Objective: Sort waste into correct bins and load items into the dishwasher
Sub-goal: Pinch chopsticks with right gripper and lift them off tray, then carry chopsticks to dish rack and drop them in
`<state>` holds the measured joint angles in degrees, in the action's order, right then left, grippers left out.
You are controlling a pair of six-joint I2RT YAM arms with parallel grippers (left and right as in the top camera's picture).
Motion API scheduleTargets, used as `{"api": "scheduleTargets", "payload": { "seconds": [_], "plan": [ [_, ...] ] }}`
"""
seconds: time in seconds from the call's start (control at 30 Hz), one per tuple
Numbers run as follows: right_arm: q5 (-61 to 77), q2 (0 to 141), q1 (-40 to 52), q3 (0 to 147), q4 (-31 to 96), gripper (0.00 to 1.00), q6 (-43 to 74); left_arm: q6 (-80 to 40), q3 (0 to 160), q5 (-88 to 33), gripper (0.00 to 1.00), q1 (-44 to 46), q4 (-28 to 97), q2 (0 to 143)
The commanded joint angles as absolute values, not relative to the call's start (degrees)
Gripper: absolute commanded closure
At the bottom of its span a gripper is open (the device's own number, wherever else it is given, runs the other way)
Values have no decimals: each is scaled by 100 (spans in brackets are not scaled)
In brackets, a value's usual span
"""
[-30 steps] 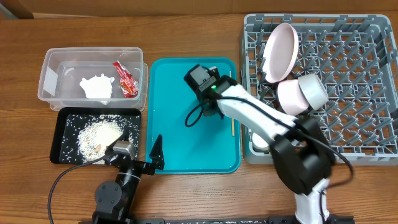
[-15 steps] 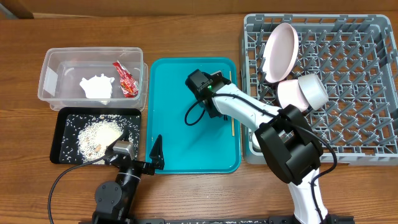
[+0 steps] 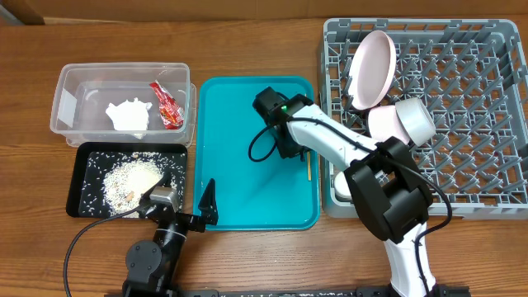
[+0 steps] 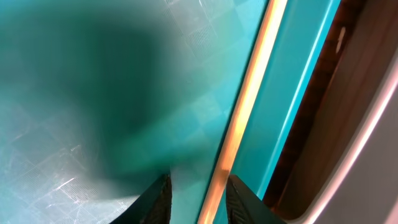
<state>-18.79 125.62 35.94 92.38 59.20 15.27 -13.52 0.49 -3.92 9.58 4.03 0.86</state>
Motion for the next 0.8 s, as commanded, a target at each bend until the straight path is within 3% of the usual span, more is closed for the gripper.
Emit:
{"api": "scheduleTargets", "payload": {
  "seconds": [0.0, 0.17, 0.37, 0.47, 0.77],
  "plan": [
    [-1219, 12919, 3494, 9004, 5948, 66, 1546, -1413, 27, -429, 0, 897, 408, 32],
    [10, 12919, 3247, 9002, 6108, 64, 1498, -1413, 27, -429, 0, 897, 408, 32],
    [395, 12919, 3391, 9002, 6224, 82, 1044, -1413, 27, -427, 0, 897, 408, 32],
    [-139, 12914, 3785, 9032, 6228, 96, 1035, -1413, 27, -429, 0, 897, 408, 32],
    [-207, 12031, 3830, 9913, 6532, 96, 1507, -1413, 27, -429, 0, 897, 408, 32]
  ]
}}
